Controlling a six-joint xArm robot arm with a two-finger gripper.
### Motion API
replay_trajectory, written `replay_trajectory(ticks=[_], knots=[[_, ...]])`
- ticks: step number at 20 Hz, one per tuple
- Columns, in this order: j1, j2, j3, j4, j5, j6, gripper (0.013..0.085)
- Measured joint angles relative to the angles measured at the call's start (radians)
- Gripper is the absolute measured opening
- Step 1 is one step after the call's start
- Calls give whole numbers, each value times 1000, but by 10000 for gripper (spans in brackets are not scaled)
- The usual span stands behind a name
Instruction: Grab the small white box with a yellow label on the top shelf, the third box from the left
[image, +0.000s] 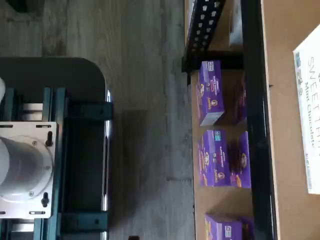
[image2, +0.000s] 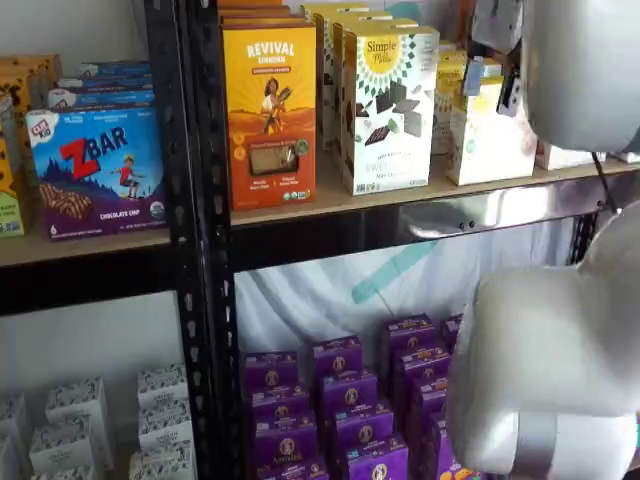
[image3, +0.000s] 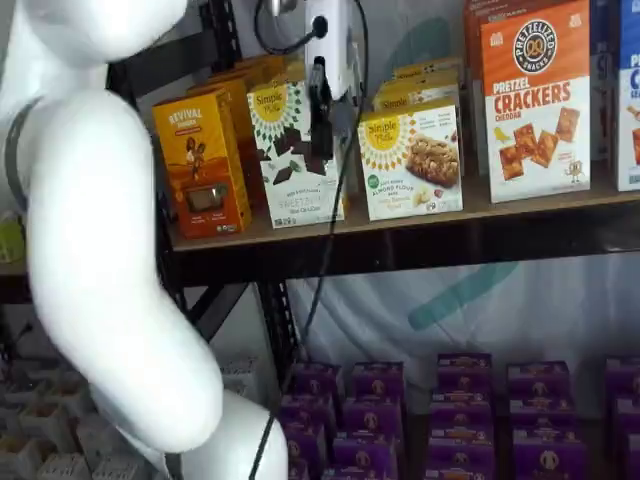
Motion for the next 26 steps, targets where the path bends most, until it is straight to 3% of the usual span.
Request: replay_trajectory(ticks=[3,8,16,23,26], knots=[[35,-24,11,-37,-17,22,850],[62,-37,1,-36,8,54,850],[-10,-35,10,82,-99,21,850],[-41,49,-34,115,-154,-11,850],[-39,74,-38,95,-187,-24,850]])
